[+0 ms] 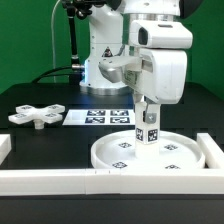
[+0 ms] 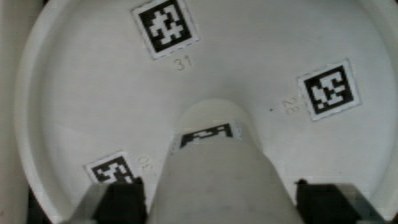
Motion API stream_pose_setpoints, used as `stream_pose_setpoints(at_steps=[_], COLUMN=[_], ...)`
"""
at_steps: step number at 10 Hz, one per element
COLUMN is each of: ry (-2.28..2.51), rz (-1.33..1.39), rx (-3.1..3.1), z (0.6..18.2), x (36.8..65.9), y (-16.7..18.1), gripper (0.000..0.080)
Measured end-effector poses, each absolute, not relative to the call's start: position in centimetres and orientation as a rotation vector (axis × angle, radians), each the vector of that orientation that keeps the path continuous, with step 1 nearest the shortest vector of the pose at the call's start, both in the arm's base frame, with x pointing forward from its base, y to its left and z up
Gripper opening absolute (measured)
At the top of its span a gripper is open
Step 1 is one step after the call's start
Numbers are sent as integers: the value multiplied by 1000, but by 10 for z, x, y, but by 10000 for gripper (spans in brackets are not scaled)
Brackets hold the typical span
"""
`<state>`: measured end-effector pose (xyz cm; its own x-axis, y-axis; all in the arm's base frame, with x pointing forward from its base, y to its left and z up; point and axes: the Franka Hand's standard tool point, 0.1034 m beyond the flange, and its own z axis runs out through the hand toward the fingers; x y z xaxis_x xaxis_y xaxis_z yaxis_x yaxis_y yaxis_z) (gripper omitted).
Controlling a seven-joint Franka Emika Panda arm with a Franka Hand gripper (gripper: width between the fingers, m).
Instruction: Assemble round table
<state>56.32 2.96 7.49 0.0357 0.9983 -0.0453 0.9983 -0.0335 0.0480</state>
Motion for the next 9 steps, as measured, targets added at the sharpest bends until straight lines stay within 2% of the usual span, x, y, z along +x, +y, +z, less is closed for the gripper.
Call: stream_pose_setpoints(at_steps=[3, 9], ry=[1704, 1216], rz=[-15, 9], rx=[2587, 2849], z=[73, 72], x=[558, 558], y=[31, 35], gripper=[412, 412])
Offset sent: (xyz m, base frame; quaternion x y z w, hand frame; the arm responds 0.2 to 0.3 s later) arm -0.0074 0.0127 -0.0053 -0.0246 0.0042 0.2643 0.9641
